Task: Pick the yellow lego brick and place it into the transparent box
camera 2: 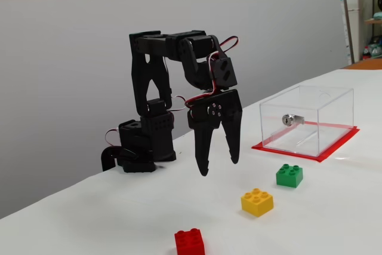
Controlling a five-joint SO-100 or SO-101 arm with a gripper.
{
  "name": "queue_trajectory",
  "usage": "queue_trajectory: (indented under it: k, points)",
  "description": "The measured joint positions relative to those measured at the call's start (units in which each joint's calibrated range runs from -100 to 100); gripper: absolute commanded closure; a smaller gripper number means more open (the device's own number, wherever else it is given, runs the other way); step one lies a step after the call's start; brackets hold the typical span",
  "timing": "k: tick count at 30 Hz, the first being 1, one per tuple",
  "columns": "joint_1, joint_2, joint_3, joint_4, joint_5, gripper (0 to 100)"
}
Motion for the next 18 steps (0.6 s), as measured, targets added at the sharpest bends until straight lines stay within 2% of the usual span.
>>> queue_trajectory:
  k: [18]
  points:
    - [-0.9, 8.9, -1.0, -8.7, -0.2, 64]
